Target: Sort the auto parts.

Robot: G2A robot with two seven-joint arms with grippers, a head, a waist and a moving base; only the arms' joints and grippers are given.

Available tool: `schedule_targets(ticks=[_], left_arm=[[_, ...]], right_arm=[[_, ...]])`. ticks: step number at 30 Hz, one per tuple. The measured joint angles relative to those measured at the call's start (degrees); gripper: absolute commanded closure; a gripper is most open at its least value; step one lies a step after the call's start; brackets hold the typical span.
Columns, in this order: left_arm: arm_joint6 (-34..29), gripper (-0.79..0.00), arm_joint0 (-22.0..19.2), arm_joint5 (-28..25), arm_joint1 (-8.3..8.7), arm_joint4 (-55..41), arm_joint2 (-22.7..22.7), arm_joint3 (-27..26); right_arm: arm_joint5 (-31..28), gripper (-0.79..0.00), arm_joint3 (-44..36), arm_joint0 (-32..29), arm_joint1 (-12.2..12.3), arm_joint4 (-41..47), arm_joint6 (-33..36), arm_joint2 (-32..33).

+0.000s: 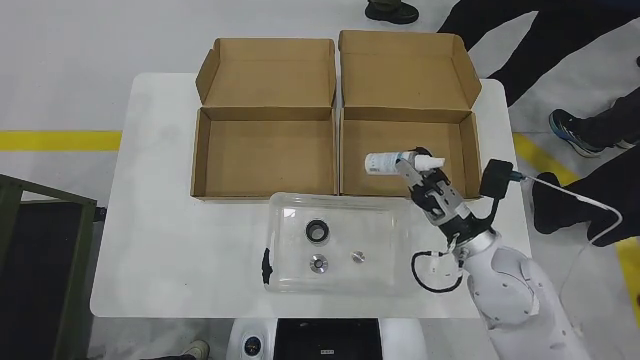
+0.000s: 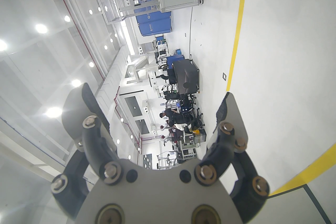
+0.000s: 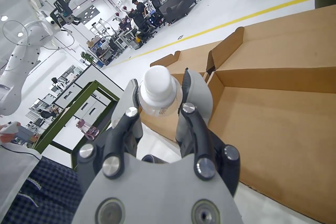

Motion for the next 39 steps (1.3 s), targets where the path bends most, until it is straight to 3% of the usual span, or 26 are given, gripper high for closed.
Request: schedule_targets(ticks=[9,17,35,39], left_arm=[[0.00,-0.785,0.00,0.00,0.00,0.00,0.00,0.00],[0.00,-0.785,0.00,0.00,0.00,0.00,0.00,0.00],[0.00,-0.785,0.00,0.00,0.00,0.00,0.00,0.00],[0.00,-0.785,0.00,0.00,0.00,0.00,0.00,0.00]], right_arm=[[0.45,0.000,3.76,3.27,-0.21,-9.50,1.88,-2.74],[4.34,0.000,10.43,12.15,-1.10,-19.39,3.67,-8.16],[10.23,0.000,21.55,24.85,-3.10,-28.65,7.72,-15.07],[10.57,-0.080,23.50,26.13,-3.44,-30.08,8.88,-16.26]])
